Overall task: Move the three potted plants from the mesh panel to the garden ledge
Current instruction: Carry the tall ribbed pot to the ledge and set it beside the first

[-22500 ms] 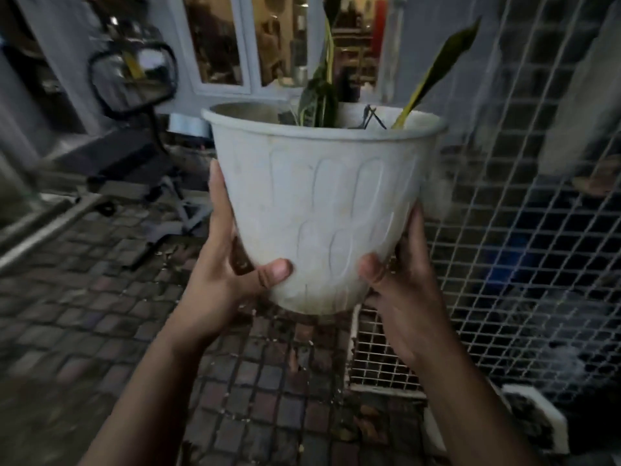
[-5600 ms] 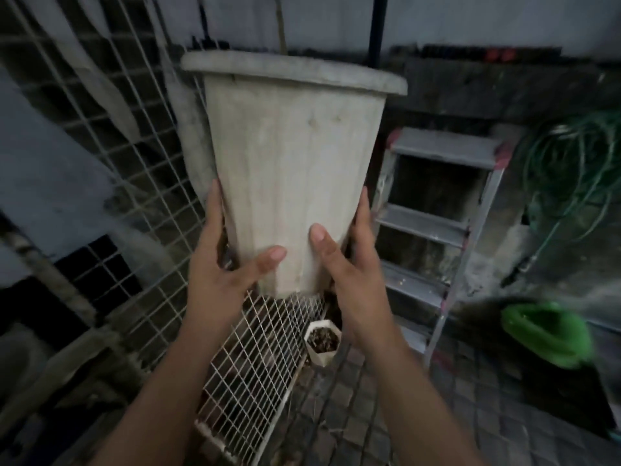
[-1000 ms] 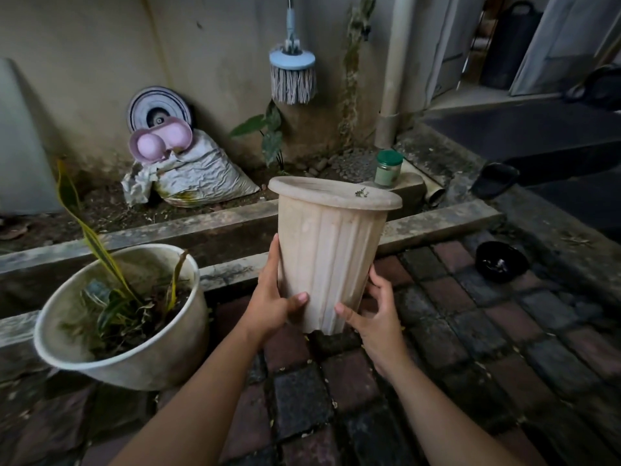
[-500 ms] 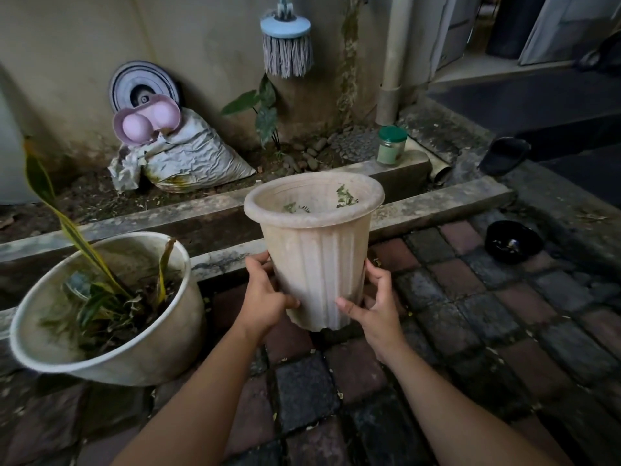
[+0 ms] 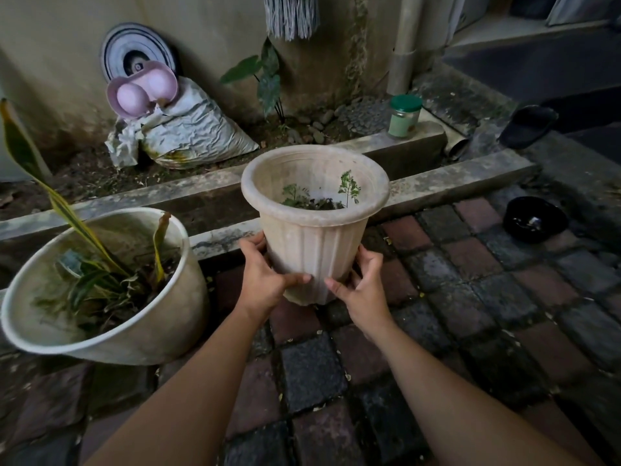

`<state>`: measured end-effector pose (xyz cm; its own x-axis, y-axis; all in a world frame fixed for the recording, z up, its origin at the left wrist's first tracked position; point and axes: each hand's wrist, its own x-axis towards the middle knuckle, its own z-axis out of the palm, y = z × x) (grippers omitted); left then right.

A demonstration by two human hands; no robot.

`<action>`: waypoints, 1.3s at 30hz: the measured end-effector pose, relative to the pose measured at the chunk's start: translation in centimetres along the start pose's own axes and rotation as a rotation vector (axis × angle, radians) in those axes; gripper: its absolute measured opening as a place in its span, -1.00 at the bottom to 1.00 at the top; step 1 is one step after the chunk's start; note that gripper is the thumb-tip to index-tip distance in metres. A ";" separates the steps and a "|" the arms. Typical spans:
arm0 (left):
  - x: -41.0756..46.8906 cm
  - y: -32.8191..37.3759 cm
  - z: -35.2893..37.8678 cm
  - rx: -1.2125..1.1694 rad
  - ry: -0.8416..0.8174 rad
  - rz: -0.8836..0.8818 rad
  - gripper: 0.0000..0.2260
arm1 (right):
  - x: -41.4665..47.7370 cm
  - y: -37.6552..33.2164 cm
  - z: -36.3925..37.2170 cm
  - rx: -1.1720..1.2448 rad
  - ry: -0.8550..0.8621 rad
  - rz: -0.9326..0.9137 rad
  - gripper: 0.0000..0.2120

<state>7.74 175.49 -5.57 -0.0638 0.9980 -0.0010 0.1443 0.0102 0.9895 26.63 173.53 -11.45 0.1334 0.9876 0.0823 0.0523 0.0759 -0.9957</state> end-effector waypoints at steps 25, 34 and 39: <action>2.6 8.9 -2.3 -0.118 0.103 0.012 -0.50 | 1.3 -12.8 -3.6 0.048 0.000 -0.066 -0.33; 1.8 8.1 -0.7 0.027 0.188 0.075 -0.50 | 2.8 -13.8 -1.3 -0.257 -0.005 -0.012 -0.29; 1.2 8.2 -0.4 0.085 0.152 0.099 -0.49 | 3.7 -13.6 -2.3 -0.371 -0.068 -0.044 -0.35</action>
<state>8.41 176.77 2.62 -0.1921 0.9735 0.1243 0.2394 -0.0763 0.9679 28.72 175.87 2.53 0.0578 0.9924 0.1091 0.4132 0.0757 -0.9075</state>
